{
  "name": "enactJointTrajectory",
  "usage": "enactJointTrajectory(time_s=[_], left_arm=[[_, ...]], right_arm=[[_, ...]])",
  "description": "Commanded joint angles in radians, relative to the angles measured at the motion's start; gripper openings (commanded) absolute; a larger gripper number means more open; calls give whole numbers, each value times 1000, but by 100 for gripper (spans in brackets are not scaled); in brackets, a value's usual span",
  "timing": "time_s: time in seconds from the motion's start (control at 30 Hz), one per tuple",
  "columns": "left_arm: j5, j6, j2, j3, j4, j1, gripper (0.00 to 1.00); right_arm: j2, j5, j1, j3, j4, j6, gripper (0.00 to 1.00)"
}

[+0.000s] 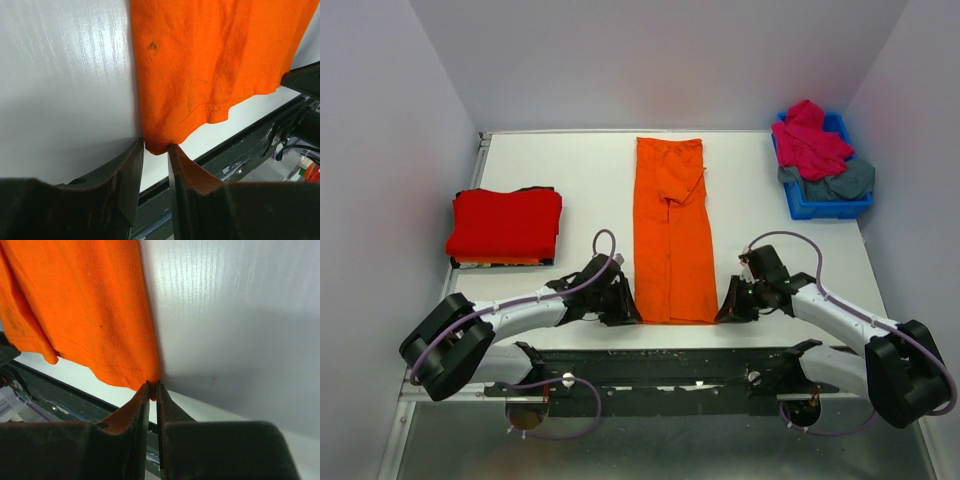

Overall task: Fold and stack the t-shirts
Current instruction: Grab the bottom of the folded rectangular tshirt with both arms

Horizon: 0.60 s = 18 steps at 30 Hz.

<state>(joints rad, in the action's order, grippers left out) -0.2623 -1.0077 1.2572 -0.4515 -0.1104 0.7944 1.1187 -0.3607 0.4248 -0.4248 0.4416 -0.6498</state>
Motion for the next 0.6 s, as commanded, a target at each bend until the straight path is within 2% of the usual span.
enactJointTrajectory(time_s=[0.0, 0.07, 0.13, 0.23, 0.57], left_arm=[[-43, -20, 44, 14, 49, 5, 39], [-58, -29, 60, 11, 75, 8, 35], [-58, -35, 64, 8, 84, 8, 24], [-42, -34, 45, 5, 58, 8, 0], [-60, 9, -50, -18, -77, 6, 0]], right_arm=[[13, -55, 11, 15, -17, 4, 17], [15, -57, 12, 12, -11, 9, 10], [6, -57, 14, 9, 2, 10, 3], [-26, -47, 15, 4, 26, 10, 1], [-167, -60, 15, -35, 120, -2, 1]])
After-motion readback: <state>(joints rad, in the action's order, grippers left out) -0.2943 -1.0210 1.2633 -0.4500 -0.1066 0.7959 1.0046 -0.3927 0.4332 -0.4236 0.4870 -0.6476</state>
